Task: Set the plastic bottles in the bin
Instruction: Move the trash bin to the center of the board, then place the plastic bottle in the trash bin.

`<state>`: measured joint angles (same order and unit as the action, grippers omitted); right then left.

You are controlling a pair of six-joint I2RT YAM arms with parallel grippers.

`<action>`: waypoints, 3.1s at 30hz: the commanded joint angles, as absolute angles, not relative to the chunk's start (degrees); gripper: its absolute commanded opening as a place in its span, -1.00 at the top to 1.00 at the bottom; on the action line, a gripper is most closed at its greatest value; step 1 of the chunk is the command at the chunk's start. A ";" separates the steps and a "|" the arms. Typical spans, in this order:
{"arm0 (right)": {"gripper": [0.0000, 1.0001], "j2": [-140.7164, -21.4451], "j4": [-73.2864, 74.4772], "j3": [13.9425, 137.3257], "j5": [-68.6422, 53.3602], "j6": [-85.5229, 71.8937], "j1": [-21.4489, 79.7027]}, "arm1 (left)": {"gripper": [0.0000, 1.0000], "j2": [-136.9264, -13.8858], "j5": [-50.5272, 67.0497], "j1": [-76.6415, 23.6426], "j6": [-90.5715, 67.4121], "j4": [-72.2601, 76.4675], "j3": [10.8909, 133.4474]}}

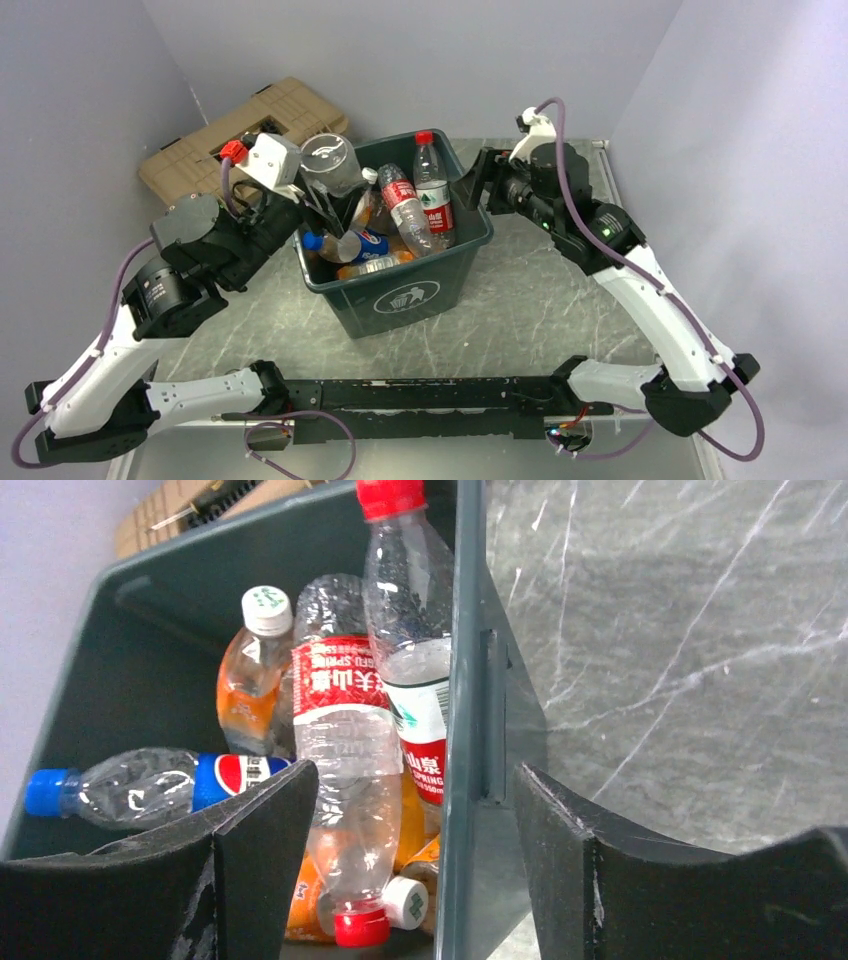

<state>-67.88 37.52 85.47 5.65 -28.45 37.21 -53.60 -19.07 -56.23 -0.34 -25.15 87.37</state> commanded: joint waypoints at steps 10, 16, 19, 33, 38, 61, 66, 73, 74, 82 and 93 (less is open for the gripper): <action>-0.51 -43.77 20.66 63.72 8.54 -19.16 37.35 | 1.00 -63.53 -24.77 -56.29 0.55 -31.86 98.59; -0.50 -34.38 18.90 55.92 10.35 -19.18 37.34 | 1.00 -76.45 -24.10 -50.62 -1.60 -43.24 111.72; -0.50 -32.25 19.90 54.24 14.11 -19.23 37.35 | 1.00 -79.81 -6.91 -35.85 -10.50 -50.01 115.83; -0.50 -30.58 17.15 52.30 14.09 -19.28 37.35 | 0.84 -72.64 -1.39 -26.72 -17.04 -43.74 97.70; -0.50 -31.28 16.64 52.63 13.67 -19.37 37.35 | -0.22 -68.48 1.99 -26.67 -16.62 -38.86 88.81; -0.50 -30.59 17.07 51.59 14.40 -19.60 37.35 | -0.39 -71.49 -2.10 -28.05 -7.99 -41.56 95.69; -0.50 -30.98 17.03 51.15 13.98 -19.51 37.35 | 0.16 -71.60 -4.23 -28.21 -7.55 -41.72 91.44; -0.50 -31.35 17.31 53.18 13.69 -18.67 37.35 | 0.62 -67.68 -5.20 -28.21 -6.44 -40.68 85.45; -0.50 -31.60 17.27 53.72 13.71 -18.52 37.35 | 0.62 -66.75 -4.66 -28.21 -6.42 -39.98 85.14; -0.50 -36.07 16.55 59.39 10.99 -19.15 37.35 | -0.59 -61.26 1.26 -28.21 -6.94 -32.42 91.76; -0.53 -45.28 25.23 65.90 10.66 -30.04 37.27 | -0.75 -45.71 -12.93 -28.21 -23.27 -42.64 79.54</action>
<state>-42.74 23.07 62.43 12.95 -24.71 37.21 -49.84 -6.79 -28.12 -13.82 -36.03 85.06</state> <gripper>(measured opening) 0.757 0.865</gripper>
